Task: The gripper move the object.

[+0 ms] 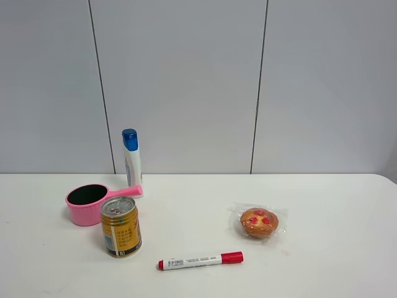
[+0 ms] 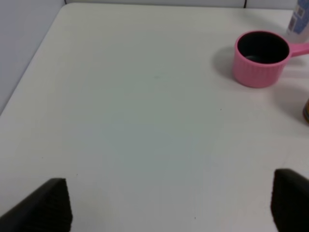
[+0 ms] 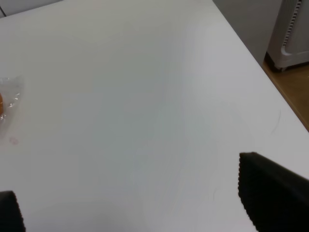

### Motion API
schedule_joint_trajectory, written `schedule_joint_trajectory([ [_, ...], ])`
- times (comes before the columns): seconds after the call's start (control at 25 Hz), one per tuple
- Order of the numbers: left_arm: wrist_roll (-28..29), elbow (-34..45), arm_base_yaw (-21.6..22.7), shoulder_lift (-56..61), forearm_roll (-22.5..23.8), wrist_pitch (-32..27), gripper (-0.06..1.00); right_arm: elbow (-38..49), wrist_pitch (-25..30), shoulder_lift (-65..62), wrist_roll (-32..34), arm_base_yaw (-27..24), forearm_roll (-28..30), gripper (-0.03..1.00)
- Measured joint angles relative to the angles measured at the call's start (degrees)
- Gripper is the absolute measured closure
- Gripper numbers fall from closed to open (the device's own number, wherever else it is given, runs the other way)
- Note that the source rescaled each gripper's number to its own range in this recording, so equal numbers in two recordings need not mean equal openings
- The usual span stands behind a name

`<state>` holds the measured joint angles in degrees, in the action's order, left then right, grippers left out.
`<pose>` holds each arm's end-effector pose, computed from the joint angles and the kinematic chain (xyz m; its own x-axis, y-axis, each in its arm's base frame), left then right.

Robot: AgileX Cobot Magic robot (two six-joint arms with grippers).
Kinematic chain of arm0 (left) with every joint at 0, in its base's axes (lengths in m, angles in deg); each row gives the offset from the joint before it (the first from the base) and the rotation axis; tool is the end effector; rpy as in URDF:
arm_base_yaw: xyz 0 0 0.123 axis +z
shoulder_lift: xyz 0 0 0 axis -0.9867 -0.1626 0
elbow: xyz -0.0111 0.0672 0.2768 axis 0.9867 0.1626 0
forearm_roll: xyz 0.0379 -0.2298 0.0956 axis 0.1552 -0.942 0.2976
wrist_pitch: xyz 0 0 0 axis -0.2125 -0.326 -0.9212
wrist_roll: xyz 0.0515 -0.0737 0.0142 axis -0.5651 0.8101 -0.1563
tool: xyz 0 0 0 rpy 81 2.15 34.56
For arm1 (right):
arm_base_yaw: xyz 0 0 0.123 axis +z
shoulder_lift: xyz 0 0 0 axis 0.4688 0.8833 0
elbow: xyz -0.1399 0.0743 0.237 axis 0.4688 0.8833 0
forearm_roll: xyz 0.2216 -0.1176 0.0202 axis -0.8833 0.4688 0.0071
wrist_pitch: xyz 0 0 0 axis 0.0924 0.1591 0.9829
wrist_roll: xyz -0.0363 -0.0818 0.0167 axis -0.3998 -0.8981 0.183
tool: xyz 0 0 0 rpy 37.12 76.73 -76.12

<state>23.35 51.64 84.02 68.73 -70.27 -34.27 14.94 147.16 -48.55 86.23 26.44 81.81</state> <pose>-0.0069 0.0058 0.2799 -0.4326 -0.0631 -0.8994 -0.1364 0.9907 -0.0039 -0.0044 -0.0031 0.2744 -0.4598 0.0871 -0.8838 0.0935 0.9944 0.0493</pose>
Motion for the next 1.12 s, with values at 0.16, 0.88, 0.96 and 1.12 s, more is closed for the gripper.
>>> schedule_joint_trajectory([
  [0.16, 0.0, 0.0, 0.0, 0.0, 0.0, 0.0, -0.06, 0.0, 0.0, 0.0, 0.0, 0.0, 0.0, 0.02],
  [0.88, 0.0, 0.0, 0.0, 0.0, 0.0, 0.0, -0.06, 0.0, 0.0, 0.0, 0.0, 0.0, 0.0, 0.02],
  [0.96, 0.0, 0.0, 0.0, 0.0, 0.0, 0.0, -0.06, 0.0, 0.0, 0.0, 0.0, 0.0, 0.0, 0.02],
  [1.12, 0.0, 0.0, 0.0, 0.0, 0.0, 0.0, -0.06, 0.0, 0.0, 0.0, 0.0, 0.0, 0.0, 0.02],
])
